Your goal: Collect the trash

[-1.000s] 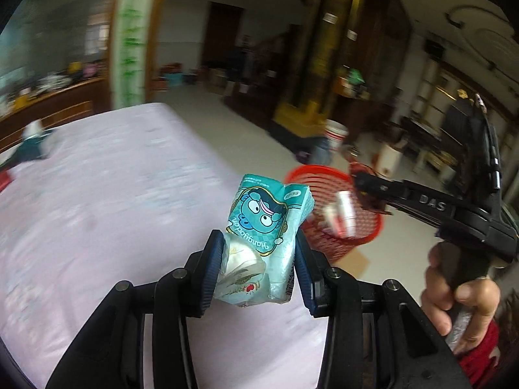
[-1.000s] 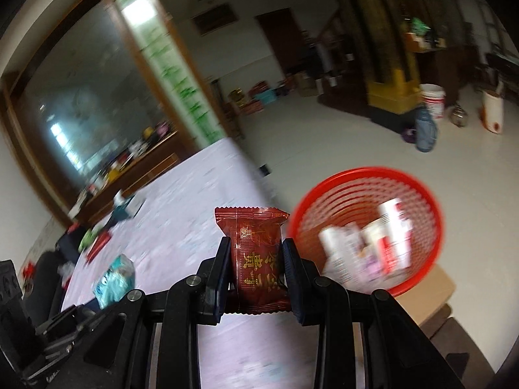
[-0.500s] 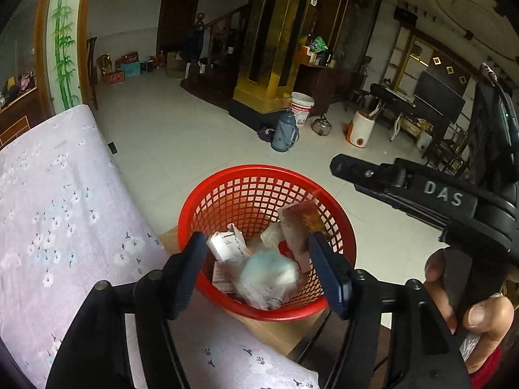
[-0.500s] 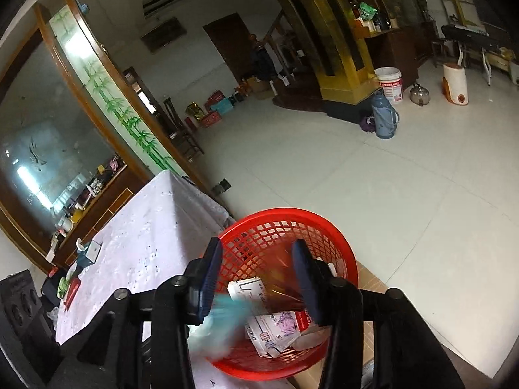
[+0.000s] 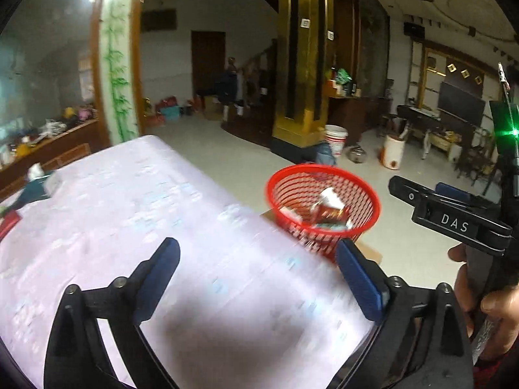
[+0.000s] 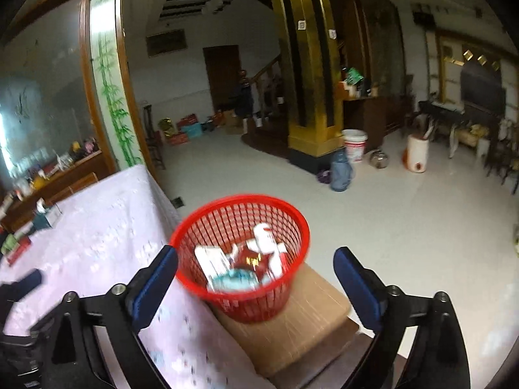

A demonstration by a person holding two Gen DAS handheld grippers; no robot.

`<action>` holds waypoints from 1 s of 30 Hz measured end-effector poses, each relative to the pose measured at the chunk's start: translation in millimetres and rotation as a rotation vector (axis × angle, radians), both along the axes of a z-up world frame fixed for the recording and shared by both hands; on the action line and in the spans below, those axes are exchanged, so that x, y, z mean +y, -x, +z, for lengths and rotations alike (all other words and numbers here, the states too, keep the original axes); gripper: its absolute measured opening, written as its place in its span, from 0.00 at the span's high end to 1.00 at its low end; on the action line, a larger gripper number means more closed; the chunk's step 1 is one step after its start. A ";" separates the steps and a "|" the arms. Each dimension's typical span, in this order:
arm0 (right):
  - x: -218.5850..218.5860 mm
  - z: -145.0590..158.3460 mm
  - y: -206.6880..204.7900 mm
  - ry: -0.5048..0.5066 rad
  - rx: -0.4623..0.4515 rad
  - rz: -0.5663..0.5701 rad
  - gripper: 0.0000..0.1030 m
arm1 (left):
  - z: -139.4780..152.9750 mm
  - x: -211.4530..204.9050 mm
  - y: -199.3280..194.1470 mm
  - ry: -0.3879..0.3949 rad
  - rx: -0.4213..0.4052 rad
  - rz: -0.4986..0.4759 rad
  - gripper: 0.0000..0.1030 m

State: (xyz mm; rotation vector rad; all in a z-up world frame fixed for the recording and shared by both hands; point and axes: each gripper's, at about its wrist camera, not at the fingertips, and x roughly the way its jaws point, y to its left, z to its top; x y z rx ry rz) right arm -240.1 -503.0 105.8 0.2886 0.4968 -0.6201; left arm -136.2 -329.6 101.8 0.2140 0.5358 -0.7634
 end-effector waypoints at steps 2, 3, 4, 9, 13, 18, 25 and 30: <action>12.2 -5.3 6.0 0.016 0.010 -0.009 0.04 | -7.8 21.5 10.4 -0.010 -0.025 0.032 0.06; 22.3 -9.3 10.9 0.031 0.012 -0.025 0.03 | -12.9 30.7 15.1 -0.024 -0.038 0.057 0.06; 30.5 -12.4 14.8 0.040 0.008 -0.033 0.03 | -18.0 38.6 18.7 -0.034 -0.044 0.082 0.06; 61.0 -27.1 16.3 0.084 0.025 -0.043 0.02 | -35.5 60.1 25.8 -0.023 -0.020 0.157 0.06; 70.0 -30.7 12.8 0.094 0.044 -0.023 0.02 | -36.6 64.2 30.1 -0.057 -0.026 0.185 0.06; 71.2 -29.9 12.4 0.104 0.036 -0.027 0.02 | -37.7 59.2 38.0 -0.091 -0.079 0.199 0.04; 71.8 -37.6 7.2 0.088 0.058 -0.009 0.02 | -44.4 54.6 41.3 -0.122 -0.084 0.206 0.04; 72.2 -39.0 7.2 0.090 0.054 -0.009 0.02 | -42.3 61.6 35.1 -0.087 -0.056 0.223 0.04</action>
